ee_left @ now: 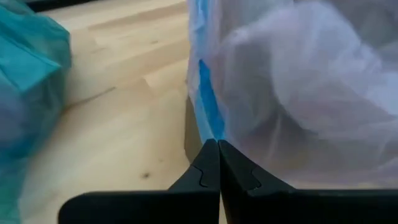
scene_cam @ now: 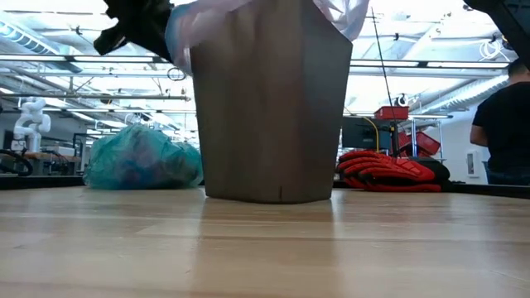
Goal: Place trash/remove bag and relplace
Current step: Insert the new pink trash bag into the trash bin
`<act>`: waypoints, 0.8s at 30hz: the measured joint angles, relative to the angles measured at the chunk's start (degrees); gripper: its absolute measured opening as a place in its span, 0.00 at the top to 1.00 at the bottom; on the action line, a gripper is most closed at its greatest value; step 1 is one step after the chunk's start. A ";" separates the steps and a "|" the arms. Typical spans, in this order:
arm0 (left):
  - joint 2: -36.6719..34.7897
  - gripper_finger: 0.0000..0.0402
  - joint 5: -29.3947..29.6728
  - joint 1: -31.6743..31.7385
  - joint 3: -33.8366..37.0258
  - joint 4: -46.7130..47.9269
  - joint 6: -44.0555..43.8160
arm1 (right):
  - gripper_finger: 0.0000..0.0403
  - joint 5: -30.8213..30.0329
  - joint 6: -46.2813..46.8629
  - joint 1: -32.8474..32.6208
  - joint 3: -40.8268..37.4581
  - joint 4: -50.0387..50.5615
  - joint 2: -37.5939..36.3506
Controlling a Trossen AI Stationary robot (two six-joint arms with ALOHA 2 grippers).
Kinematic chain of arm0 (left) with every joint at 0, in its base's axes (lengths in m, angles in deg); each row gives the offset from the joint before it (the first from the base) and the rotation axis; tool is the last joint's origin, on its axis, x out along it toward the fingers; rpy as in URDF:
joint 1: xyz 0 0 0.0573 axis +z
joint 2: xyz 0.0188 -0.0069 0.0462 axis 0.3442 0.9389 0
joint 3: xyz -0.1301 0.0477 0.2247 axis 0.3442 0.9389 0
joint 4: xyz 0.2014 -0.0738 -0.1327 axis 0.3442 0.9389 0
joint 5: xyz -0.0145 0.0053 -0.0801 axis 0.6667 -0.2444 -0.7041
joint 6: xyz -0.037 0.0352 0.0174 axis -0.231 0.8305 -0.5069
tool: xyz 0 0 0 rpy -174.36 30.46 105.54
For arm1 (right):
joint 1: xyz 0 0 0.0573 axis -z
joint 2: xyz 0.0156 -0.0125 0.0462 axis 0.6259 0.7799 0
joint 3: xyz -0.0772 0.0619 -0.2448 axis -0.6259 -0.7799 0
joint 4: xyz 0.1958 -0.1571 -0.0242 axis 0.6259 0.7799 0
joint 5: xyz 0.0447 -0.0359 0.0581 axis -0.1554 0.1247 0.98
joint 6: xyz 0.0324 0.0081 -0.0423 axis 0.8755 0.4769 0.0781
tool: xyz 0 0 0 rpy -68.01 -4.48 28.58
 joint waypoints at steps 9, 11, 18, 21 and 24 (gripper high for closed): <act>0.78 1.00 -2.61 -4.38 -0.99 -1.58 -2.54 | 0.97 0.18 -0.01 -0.01 -0.01 -0.19 0.00; -1.60 1.00 -2.28 -6.14 -2.10 -1.20 -3.06 | 0.97 0.18 -0.01 -0.01 -0.01 -0.17 0.00; -7.82 1.00 0.86 -10.66 -6.75 -0.12 -1.91 | 0.97 0.10 -0.02 -0.01 -0.01 -0.14 0.00; -8.88 1.00 4.35 -10.25 -9.76 -0.24 2.46 | 0.97 0.10 -0.02 -0.01 -0.01 -0.15 0.00; -8.97 1.00 5.55 -7.66 -12.18 -2.20 8.68 | 0.97 0.08 -0.02 -0.01 -0.01 -0.20 0.00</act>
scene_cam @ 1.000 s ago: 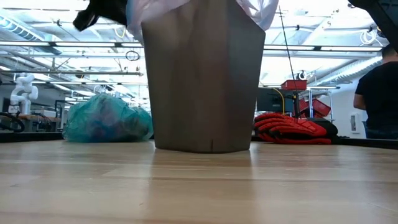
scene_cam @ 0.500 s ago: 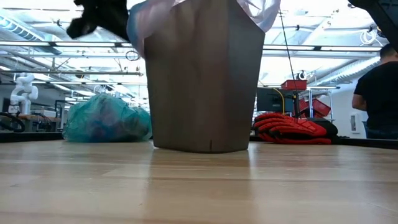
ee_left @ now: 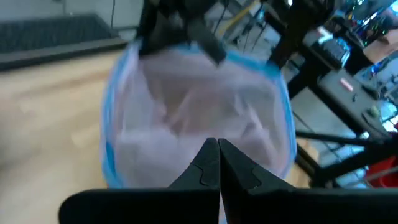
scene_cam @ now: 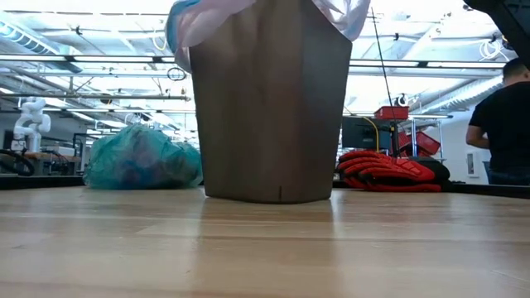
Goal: Place trash/remove bag and relplace
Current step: Insert the new pink trash bag into the trash bin
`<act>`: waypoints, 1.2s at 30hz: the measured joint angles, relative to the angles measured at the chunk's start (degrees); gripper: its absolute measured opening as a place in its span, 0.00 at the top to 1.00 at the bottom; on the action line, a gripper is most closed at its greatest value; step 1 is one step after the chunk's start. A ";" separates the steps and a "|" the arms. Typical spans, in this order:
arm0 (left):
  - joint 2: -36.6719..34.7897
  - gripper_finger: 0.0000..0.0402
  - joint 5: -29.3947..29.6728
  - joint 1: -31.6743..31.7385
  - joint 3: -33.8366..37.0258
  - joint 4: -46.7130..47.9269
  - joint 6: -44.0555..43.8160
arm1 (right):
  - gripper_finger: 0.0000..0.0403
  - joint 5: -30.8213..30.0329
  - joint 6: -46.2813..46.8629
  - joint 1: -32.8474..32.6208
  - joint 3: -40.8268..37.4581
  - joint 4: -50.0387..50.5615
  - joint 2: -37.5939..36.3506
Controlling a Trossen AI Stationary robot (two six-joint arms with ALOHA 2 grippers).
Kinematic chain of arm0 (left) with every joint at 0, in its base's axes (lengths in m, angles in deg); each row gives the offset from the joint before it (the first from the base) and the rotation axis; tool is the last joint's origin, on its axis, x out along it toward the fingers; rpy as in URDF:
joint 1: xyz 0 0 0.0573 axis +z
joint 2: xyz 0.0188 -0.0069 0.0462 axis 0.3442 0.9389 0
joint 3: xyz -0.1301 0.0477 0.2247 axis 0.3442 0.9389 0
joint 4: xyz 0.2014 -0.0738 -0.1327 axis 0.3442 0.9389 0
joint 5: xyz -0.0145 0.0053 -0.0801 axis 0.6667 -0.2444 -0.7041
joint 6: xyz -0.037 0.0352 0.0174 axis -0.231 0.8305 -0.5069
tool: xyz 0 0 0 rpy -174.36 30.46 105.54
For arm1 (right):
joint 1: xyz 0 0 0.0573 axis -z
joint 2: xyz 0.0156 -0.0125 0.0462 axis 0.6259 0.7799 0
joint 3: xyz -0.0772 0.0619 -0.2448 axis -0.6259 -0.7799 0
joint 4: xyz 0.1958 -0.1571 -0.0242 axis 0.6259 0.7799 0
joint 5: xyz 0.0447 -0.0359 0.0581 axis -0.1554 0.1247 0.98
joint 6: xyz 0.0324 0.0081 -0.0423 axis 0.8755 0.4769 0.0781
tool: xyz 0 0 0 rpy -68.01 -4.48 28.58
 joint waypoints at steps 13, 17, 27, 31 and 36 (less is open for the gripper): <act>6.96 1.00 -17.48 16.10 -0.52 -6.21 15.00 | 0.97 -0.16 0.00 0.00 -0.07 -3.29 -0.59; 10.63 1.00 -18.78 16.81 -0.52 -5.41 15.75 | 0.97 -0.14 0.42 -0.02 -0.07 -3.24 -0.59; 14.34 1.00 -19.74 17.41 -0.52 -3.95 15.78 | 0.83 -0.09 2.82 -0.02 -0.07 -3.60 -0.57; 14.34 1.00 -19.73 17.45 -0.52 -3.93 15.78 | 0.71 -0.05 2.91 -0.04 -0.07 -3.60 -0.57; 14.34 1.00 -19.71 17.41 -0.52 -2.95 15.78 | 0.59 0.32 3.23 0.04 -0.07 -3.31 -0.78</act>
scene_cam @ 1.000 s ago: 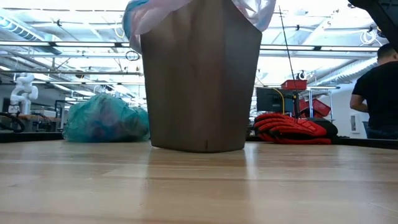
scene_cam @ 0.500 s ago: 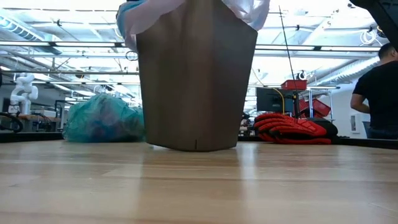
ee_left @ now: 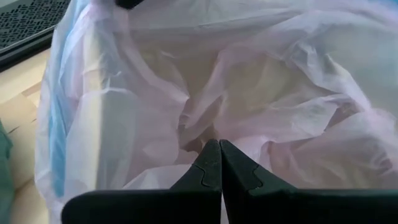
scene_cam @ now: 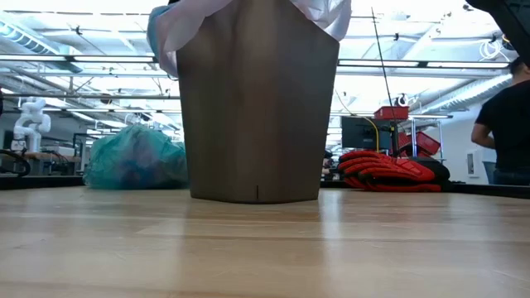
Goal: Place trash/remove bag and relplace
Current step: Insert the new pink trash bag into the trash bin
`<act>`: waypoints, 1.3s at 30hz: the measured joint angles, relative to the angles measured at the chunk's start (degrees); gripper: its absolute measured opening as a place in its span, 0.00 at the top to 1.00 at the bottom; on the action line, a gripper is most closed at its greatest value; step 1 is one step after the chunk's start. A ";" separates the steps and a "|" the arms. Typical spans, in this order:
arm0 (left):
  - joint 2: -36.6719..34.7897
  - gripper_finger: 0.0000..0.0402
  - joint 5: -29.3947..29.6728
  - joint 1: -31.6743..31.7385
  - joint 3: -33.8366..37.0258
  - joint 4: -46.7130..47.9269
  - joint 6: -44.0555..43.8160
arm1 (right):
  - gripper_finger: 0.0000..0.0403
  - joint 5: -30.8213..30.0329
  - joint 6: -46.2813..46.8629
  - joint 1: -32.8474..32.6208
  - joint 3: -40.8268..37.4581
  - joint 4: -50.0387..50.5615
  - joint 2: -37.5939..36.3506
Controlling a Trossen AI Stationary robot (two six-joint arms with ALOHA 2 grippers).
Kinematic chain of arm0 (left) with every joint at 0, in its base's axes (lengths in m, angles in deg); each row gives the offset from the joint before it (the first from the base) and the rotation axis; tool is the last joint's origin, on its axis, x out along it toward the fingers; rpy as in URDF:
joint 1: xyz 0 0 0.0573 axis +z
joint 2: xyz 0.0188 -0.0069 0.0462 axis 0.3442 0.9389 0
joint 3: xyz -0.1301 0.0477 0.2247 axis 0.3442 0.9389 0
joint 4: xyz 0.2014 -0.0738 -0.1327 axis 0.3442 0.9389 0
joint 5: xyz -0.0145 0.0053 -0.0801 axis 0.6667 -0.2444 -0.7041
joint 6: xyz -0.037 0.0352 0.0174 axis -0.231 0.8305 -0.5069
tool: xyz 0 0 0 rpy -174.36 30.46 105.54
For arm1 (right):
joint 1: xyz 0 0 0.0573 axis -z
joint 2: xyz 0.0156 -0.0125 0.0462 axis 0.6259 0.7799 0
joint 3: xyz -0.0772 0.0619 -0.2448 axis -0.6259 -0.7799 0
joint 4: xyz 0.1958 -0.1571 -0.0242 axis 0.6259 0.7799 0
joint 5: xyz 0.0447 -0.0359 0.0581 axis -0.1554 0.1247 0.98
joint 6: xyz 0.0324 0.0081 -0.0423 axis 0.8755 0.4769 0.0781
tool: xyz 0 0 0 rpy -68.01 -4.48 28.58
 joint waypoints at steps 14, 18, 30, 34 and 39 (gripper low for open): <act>0.00 1.00 -0.11 -0.02 0.00 0.60 -0.03 | 0.48 8.56 5.06 1.45 0.11 16.16 -8.70; 0.00 1.00 -0.44 0.00 0.00 0.73 -0.14 | 0.49 16.37 13.23 0.53 0.11 28.26 -12.20; -0.01 1.00 -1.25 4.03 0.02 2.27 1.39 | 0.48 9.95 37.20 -7.32 0.13 28.52 -14.71; -0.02 1.00 -1.33 4.88 0.02 2.28 2.49 | 0.48 6.99 41.92 -10.00 0.09 27.26 -13.19; -0.02 1.00 -1.40 5.25 0.02 3.47 2.55 | 0.56 -0.90 47.52 -12.35 0.09 29.78 -13.01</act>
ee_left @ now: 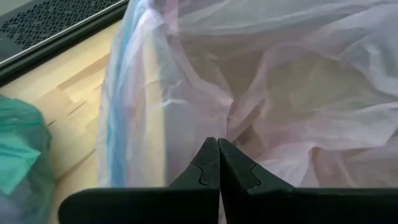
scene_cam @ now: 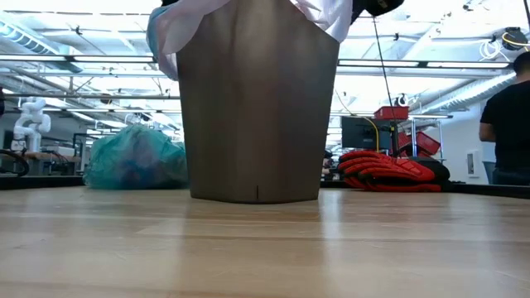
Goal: Place trash/remove bag and relplace
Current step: Insert the new pink trash bag into the trash bin
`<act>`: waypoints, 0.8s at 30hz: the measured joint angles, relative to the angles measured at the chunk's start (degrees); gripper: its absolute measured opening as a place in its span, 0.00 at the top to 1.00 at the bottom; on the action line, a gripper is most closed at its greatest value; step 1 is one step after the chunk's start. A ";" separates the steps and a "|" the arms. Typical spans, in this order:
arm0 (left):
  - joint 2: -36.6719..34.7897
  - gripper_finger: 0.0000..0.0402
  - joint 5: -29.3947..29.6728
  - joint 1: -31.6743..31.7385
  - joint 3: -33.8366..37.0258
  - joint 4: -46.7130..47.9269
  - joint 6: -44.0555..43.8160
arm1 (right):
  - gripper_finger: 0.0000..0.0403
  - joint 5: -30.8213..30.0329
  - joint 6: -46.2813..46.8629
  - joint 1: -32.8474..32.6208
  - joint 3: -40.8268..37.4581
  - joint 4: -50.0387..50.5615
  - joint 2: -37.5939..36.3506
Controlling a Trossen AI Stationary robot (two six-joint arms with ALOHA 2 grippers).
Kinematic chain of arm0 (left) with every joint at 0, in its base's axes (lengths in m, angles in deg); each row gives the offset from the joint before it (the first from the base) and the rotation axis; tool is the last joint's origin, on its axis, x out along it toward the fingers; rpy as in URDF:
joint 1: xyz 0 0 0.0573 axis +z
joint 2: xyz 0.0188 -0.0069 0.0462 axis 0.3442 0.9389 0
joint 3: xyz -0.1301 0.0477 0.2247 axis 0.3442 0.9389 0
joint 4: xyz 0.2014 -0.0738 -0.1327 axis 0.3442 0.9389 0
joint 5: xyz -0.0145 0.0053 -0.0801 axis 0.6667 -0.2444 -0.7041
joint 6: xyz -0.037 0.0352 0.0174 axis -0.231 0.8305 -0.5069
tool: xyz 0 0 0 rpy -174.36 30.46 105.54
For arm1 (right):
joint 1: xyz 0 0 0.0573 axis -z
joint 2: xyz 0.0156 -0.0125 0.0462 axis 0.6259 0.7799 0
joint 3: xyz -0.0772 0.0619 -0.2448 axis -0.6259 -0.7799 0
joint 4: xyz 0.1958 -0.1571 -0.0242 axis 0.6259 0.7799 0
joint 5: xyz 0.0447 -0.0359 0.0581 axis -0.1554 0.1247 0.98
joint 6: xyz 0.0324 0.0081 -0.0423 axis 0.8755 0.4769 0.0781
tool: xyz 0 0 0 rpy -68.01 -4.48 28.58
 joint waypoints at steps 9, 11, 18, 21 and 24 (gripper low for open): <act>0.00 1.00 -0.09 0.00 0.00 1.32 0.02 | 0.98 -9.39 6.68 -5.02 -1.81 0.09 0.07; -0.08 1.00 -0.09 0.00 0.00 1.35 0.02 | 0.98 -9.88 8.90 -6.01 -3.34 0.10 -0.34; -0.13 1.00 -0.13 0.00 0.00 1.50 0.02 | 1.00 -15.22 17.49 -12.01 -9.89 0.12 -2.19; -0.13 1.00 -0.31 0.00 0.00 1.50 0.15 | 1.00 -18.70 20.50 -13.67 -13.90 -0.99 -3.73; -0.14 1.00 -0.35 0.00 0.00 1.50 0.38 | 1.00 -21.45 22.09 -13.96 -19.07 -4.89 -5.24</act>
